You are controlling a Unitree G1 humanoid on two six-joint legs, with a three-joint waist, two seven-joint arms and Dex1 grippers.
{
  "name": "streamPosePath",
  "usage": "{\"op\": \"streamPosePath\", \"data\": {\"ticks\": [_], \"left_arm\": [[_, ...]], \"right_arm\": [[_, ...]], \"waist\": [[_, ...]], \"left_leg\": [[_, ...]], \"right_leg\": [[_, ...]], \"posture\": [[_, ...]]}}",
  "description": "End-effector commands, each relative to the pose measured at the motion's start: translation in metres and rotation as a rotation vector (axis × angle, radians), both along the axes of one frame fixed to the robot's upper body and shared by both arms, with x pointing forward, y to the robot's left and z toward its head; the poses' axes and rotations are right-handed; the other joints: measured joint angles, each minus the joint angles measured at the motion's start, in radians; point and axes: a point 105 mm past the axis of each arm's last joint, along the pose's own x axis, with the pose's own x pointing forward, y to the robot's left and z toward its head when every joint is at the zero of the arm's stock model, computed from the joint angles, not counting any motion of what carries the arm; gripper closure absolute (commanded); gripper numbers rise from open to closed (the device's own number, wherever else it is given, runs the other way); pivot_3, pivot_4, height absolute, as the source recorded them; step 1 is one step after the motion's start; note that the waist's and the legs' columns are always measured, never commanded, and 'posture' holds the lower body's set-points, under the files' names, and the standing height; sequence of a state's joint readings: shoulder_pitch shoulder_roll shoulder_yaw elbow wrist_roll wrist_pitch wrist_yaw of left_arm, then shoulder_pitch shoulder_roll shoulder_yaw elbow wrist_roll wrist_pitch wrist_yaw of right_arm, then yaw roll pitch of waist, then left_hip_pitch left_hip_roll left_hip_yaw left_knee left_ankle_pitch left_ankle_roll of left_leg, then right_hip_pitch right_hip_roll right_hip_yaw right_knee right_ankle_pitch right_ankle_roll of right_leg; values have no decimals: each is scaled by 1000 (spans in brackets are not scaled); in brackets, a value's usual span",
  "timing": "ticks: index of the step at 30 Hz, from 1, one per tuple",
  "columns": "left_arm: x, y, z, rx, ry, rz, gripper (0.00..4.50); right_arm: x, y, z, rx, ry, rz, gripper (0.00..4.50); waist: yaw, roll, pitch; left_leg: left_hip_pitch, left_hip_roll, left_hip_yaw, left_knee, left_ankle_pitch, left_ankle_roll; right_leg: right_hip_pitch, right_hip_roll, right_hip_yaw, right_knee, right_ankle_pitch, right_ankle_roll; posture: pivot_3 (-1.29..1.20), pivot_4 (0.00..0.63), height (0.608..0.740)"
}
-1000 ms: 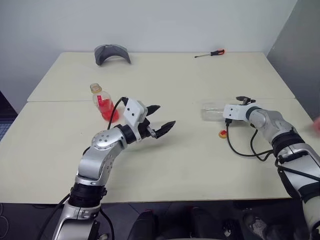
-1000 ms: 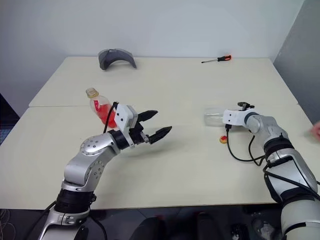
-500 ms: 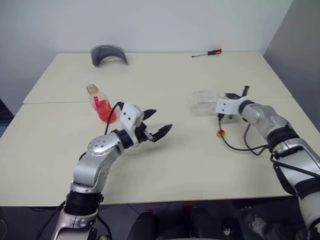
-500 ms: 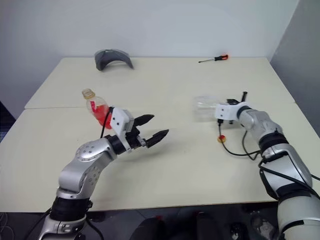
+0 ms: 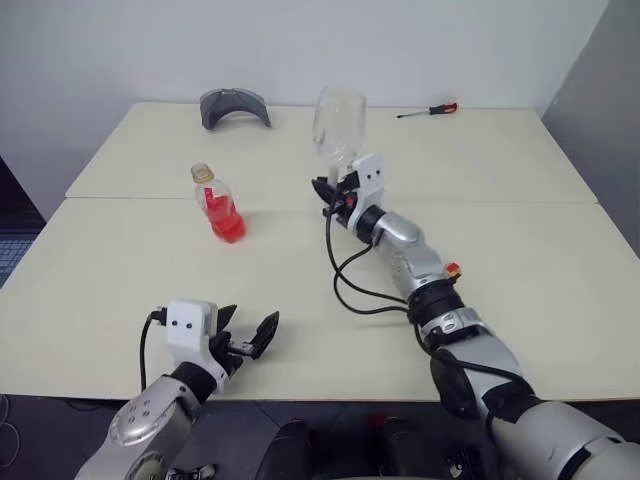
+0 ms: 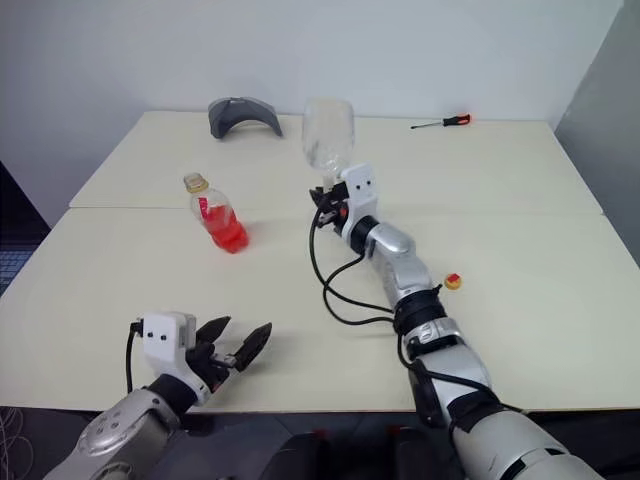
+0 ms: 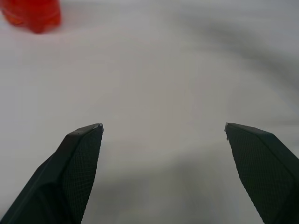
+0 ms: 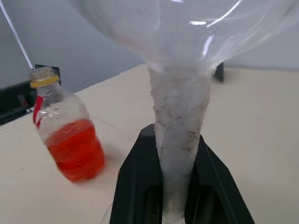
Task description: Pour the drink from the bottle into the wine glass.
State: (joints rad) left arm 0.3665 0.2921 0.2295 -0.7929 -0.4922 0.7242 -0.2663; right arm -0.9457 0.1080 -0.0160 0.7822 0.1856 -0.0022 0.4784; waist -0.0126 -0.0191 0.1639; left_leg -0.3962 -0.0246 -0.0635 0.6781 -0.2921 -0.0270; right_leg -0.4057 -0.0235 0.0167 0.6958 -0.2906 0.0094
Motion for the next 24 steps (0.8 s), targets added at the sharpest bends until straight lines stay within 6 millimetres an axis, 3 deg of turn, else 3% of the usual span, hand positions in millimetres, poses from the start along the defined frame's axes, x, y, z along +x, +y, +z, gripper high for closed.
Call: {"op": "streamPosePath", "data": {"ticks": [1, 5, 8, 11, 15, 21, 24], "left_arm": [[-6, -1, 17, 47, -92, 27, 0], [-5, 0, 17, 66, -105, 35, 0], [1, -4, 20, 80, -132, 11, 0], [3, -5, 24, 81, -146, 10, 0], [7, -7, 27, 76, -153, 7, 0], [7, -10, 29, 70, -158, 3, 0], [6, -11, 29, 71, -154, 1, 0]], "right_arm": [[-3, 4, 3, 44, -33, -16, 4316], [-8, 11, -20, -10, -23, -28, 4316], [-13, 14, -57, -170, -7, -59, 4316], [-14, 13, -69, -199, 11, -74, 4316], [-22, 6, -115, -342, 149, -76, 4316], [-21, -9, -119, -410, 173, -78, 4316], [-18, -21, -116, -441, 172, -81, 4316]], "waist": [[-1, 0, 0], [-6, 0, 0], [-15, 0, 0], [-19, 0, 0], [-19, 1, -4], [-17, 1, -9], [-15, 0, -9]], "left_leg": [[0, 0, 0, 0, 0, 0], [0, 0, 0, -1, 0, 0], [1, 1, 0, -1, 0, 0], [1, 1, 1, -2, 0, -1], [3, 2, 1, -2, 0, 0], [8, 2, 0, -3, 0, 0], [22, 1, 0, -11, -1, 1]], "right_leg": [[0, 0, 0, 0, 0, 0], [0, 1, 0, 0, 0, 0], [0, 1, 0, 1, 0, -1], [0, 1, 0, 1, 0, -1], [1, 2, 0, 1, -1, -1], [7, 2, 0, 0, -1, -2], [20, 1, -1, -8, -2, -2]], "posture": [[0, 150, 740], [0, 150, 740], [0, 150, 740], [0, 150, 740], [0, 150, 740], [0, 150, 740], [0, 150, 740]]}}
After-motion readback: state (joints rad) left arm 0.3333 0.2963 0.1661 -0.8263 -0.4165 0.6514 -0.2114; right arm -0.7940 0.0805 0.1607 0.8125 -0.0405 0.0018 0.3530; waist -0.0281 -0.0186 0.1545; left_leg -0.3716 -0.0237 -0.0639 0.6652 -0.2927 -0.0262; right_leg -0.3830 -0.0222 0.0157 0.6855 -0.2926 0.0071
